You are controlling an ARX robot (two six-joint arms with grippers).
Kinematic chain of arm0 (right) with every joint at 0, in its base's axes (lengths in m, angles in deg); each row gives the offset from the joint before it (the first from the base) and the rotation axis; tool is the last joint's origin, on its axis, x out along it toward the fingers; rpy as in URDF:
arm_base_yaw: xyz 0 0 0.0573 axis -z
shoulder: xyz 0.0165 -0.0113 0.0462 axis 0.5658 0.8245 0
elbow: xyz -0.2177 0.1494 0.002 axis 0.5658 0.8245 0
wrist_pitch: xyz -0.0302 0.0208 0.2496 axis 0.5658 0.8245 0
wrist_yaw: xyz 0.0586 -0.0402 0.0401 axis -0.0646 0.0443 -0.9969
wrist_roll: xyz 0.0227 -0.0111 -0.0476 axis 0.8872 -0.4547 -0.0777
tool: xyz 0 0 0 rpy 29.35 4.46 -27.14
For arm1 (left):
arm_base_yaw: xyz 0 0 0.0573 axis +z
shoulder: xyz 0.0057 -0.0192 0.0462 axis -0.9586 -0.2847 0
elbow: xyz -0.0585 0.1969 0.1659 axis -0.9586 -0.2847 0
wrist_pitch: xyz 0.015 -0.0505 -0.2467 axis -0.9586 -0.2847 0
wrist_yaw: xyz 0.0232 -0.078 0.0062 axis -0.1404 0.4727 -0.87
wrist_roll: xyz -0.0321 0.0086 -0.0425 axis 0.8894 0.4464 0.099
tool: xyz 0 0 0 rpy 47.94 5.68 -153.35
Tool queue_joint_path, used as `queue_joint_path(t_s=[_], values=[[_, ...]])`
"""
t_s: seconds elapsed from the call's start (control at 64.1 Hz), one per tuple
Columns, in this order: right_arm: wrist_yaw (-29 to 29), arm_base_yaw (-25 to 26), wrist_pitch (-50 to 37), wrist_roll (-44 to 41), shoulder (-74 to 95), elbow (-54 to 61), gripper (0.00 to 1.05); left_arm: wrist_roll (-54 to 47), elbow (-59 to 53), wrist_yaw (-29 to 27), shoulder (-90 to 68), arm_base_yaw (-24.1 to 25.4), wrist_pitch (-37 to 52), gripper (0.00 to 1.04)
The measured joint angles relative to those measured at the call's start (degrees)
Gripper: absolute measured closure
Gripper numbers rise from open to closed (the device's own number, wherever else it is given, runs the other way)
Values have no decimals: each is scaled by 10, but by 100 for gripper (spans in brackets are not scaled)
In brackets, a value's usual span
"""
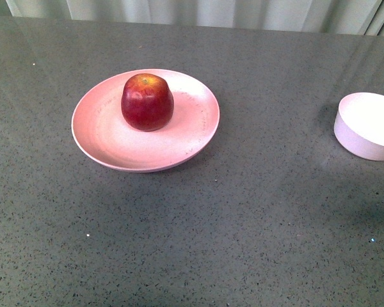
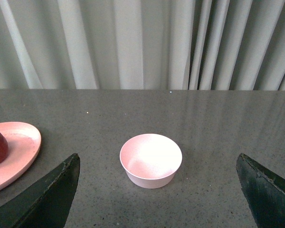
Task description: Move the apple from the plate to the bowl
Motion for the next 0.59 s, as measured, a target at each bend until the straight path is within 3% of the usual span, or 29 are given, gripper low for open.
queue_joint_path(t_s=[0.593], values=[[0,0,0,0,0,0,9,0,0,0,0,0,0,9]])
